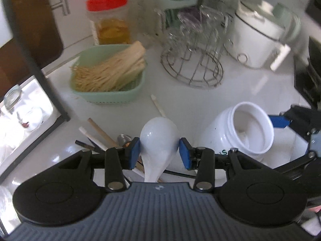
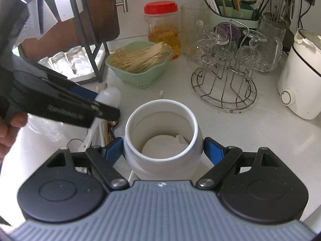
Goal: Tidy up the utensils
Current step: 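Lift the ceramic spoon with the left tool toward the held mug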
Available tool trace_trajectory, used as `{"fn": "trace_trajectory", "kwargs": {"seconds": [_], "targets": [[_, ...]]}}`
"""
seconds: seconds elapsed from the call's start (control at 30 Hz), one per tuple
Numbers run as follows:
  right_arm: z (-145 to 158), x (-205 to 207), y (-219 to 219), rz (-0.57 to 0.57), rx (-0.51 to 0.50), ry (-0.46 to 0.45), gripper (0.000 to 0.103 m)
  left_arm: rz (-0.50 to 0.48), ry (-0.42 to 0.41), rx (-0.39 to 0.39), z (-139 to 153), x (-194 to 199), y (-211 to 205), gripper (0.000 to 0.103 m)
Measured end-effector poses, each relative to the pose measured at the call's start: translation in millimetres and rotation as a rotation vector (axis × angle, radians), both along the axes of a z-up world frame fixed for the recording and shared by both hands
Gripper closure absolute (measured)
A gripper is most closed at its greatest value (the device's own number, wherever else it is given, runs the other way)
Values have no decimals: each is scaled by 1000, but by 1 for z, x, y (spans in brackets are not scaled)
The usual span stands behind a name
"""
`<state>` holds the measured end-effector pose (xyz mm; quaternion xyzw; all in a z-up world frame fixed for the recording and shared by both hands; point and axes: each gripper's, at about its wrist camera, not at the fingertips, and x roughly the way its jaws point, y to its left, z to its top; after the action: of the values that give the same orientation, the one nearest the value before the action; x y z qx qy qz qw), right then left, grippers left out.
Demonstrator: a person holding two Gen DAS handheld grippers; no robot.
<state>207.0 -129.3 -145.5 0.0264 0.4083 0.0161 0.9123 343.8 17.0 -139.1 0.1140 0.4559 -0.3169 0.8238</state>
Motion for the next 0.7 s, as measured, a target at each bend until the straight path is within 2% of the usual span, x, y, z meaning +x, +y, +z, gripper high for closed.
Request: {"fn": "trace_trajectory", "kwargs": {"seconds": [0.27, 0.7], "targets": [[-2, -5, 5, 5, 0, -16, 14, 59, -28, -52, 16, -14, 13, 55], [-3, -10, 10, 28, 0, -38, 14, 87, -41, -98, 36, -35, 18, 56]]}}
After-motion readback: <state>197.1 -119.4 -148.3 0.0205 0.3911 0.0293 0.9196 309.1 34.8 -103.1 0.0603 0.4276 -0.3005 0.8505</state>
